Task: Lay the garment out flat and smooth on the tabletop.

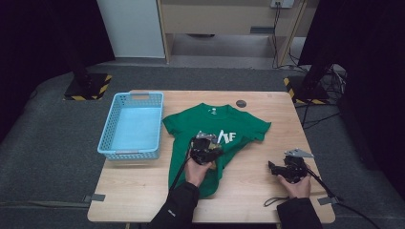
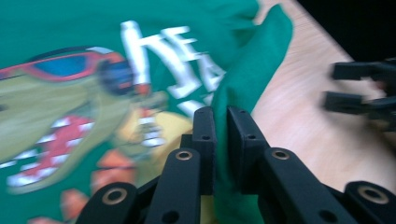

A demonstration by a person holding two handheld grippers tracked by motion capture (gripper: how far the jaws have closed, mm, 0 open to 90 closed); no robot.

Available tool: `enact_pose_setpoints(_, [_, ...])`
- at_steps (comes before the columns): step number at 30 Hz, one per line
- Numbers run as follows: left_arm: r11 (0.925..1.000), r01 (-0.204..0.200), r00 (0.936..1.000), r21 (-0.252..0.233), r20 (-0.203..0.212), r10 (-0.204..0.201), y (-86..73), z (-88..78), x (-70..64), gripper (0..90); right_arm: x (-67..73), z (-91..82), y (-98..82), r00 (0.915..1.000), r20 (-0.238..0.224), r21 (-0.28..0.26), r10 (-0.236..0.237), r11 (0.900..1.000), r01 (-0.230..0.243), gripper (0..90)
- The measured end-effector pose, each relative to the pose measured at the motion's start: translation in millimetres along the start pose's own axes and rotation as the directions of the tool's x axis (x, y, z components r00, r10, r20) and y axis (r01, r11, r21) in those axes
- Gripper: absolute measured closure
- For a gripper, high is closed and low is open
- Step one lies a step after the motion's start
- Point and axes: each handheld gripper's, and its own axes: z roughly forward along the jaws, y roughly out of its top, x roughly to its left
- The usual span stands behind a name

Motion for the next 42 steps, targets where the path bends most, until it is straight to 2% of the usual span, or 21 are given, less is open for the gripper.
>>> enact_pose_setpoints(3, [0.9993, 0.021, 0.9996, 0.030, -0.018, -0.021, -2.2, 4.0, 13.6, 75.8, 0.0, 0.0, 0.0, 1.0000, 0.000, 0.000, 0.000, 1.000, 0.000, 18.5])
enact_pose_setpoints(4, [0.9993, 0.021, 0.9996, 0.030, -0.018, -0.021, -2.2, 4.0, 13.6, 72.7, 0.0, 0.0, 0.0, 1.0000, 0.000, 0.000, 0.000, 1.000, 0.000, 18.5])
enact_pose_setpoints(5, [0.9990, 0.029, 0.9986, 0.032, -0.046, -0.028, -3.1, 5.0, 20.4, 70.1, 0.0, 0.0, 0.0, 1.0000, 0.000, 0.000, 0.000, 1.000, 0.000, 18.5])
enact_pose_setpoints(6, [0.9987, 0.040, 0.9977, 0.033, -0.056, -0.038, -3.3, 4.8, 23.5, 64.6, 0.0, 0.0, 0.0, 1.0000, 0.000, 0.000, 0.000, 1.000, 0.000, 18.5])
enact_pose_setpoints(8, [0.9981, 0.052, 0.9974, 0.032, -0.052, -0.050, -3.4, 2.4, 28.4, 60.1, 0.0, 0.0, 0.0, 1.0000, 0.000, 0.000, 0.000, 1.000, 0.000, 18.5])
enact_pose_setpoints(11, [0.9993, 0.012, 0.9971, 0.036, -0.075, -0.009, -3.6, -5.1, 27.6, 53.0, 0.0, 0.0, 0.0, 1.0000, 0.000, 0.000, 0.000, 1.000, 0.000, 18.5])
enact_pose_setpoints(12, [0.9993, 0.012, 0.9971, 0.036, -0.075, -0.009, -3.6, -5.1, 27.6, 50.7, 0.0, 0.0, 0.0, 1.0000, 0.000, 0.000, 0.000, 1.000, 0.000, 18.5])
enact_pose_setpoints(13, [0.9981, -0.041, 0.9926, 0.045, -0.112, 0.046, -5.0, -12.3, 25.2, 49.1, 0.0, 0.0, 0.0, 1.0000, 0.000, 0.000, 0.000, 1.000, 0.000, 18.7])
enact_pose_setpoints(16, [0.9936, -0.095, 0.9841, 0.061, -0.144, 0.103, -11.6, -24.0, 24.7, 42.1, 0.2, -0.2, 0.0, 1.0000, -0.002, -0.002, 0.000, 1.000, 0.000, 19.7])
enact_pose_setpoints(18, [0.9919, -0.111, 0.9791, 0.062, -0.165, 0.120, -18.9, -32.7, 26.5, 40.5, 0.0, -0.6, -0.2, 1.0000, -0.004, -0.007, -0.003, 1.000, 0.003, 22.0])
enact_pose_setpoints(21, [0.9912, -0.114, 0.9762, 0.068, -0.178, 0.124, -31.1, -43.6, 30.5, 37.0, 2.0, -1.7, -0.8, 0.9998, -0.017, -0.012, -0.011, 1.000, 0.011, 24.7])
enact_pose_setpoints(26, [0.9842, -0.151, 0.9573, 0.093, -0.235, 0.169, -52.2, -59.6, 32.8, 31.3, 11.8, -5.1, 2.3, 0.9986, -0.042, -0.026, -0.031, 0.999, 0.030, 28.1])
enact_pose_setpoints(27, [0.9842, -0.151, 0.9573, 0.093, -0.235, 0.169, -52.2, -59.6, 32.8, 30.7, 14.7, -7.1, 3.7, 0.9983, -0.044, -0.036, -0.039, 0.999, 0.037, 29.5])
enact_pose_setpoints(28, [0.9816, -0.167, 0.9496, 0.093, -0.253, 0.185, -59.4, -63.8, 32.4, 30.6, 17.5, -9.0, 5.1, 0.9979, -0.049, -0.048, -0.044, 0.998, 0.041, 30.3])
enact_pose_setpoints(30, [0.9778, -0.182, 0.9416, 0.104, -0.268, 0.204, -62.4, -65.0, 33.6, 30.3, 22.8, -12.0, 8.4, 0.9969, -0.059, -0.062, -0.051, 0.997, 0.047, 31.0])
enact_pose_setpoints(34, [0.9761, -0.197, 0.9366, 0.091, -0.277, 0.215, -67.4, -64.8, 36.0, 29.6, 35.9, -16.7, 14.1, 0.9937, -0.079, -0.081, -0.079, 0.994, 0.073, 32.0])
enact_pose_setpoints(35, [0.9660, -0.237, 0.9199, 0.104, -0.296, 0.257, -70.9, -65.5, 34.5, 28.9, 38.8, -17.4, 15.5, 0.9920, -0.085, -0.084, -0.094, 0.993, 0.087, 32.1])
enact_pose_setpoints(36, [0.9655, -0.242, 0.9163, 0.096, -0.304, 0.260, -72.5, -66.3, 34.6, 26.7, 41.9, -18.2, 16.9, 0.9909, -0.094, -0.086, -0.097, 0.992, 0.089, 32.2])
enact_pose_setpoints(38, [0.9691, -0.236, 0.9206, 0.072, -0.303, 0.247, -75.3, -67.6, 38.5, 24.9, 48.6, -19.0, 19.8, 0.9879, -0.105, -0.094, -0.114, 0.990, 0.104, 32.6])
enact_pose_setpoints(42, [0.9684, -0.244, 0.9200, 0.050, -0.304, 0.248, -74.9, -67.0, 46.4, 20.4, 66.8, -17.3, 24.9, 0.9776, -0.158, -0.093, -0.138, 0.988, 0.125, 33.9])
